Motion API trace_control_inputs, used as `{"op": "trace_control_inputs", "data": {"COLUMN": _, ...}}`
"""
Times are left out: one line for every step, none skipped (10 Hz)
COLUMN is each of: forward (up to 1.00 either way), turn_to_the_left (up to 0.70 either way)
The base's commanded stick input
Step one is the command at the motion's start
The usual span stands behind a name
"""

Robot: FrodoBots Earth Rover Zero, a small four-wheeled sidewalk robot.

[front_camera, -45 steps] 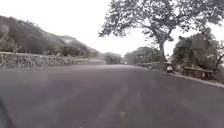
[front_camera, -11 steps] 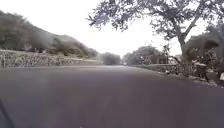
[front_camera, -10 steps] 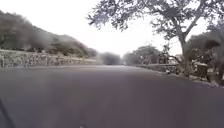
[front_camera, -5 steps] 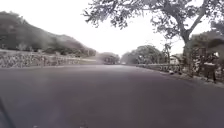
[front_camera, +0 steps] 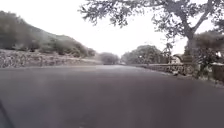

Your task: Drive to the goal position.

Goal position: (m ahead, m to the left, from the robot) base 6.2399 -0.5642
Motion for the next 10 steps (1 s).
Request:
{"op": "trace_control_inputs", "data": {"forward": 1.0, "turn_to_the_left": 0.0}}
{"op": "trace_control_inputs", "data": {"forward": 1.0, "turn_to_the_left": 0.0}}
{"op": "trace_control_inputs", "data": {"forward": 1.0, "turn_to_the_left": 0.0}}
{"op": "trace_control_inputs", "data": {"forward": 1.0, "turn_to_the_left": 0.0}}
{"op": "trace_control_inputs", "data": {"forward": 1.0, "turn_to_the_left": 0.0}}
{"op": "trace_control_inputs", "data": {"forward": 1.0, "turn_to_the_left": 0.0}}
{"op": "trace_control_inputs", "data": {"forward": 1.0, "turn_to_the_left": 0.0}}
{"op": "trace_control_inputs", "data": {"forward": 1.0, "turn_to_the_left": 0.0}}
{"op": "trace_control_inputs", "data": {"forward": 1.0, "turn_to_the_left": 0.0}}
{"op": "trace_control_inputs", "data": {"forward": 1.0, "turn_to_the_left": 0.0}}
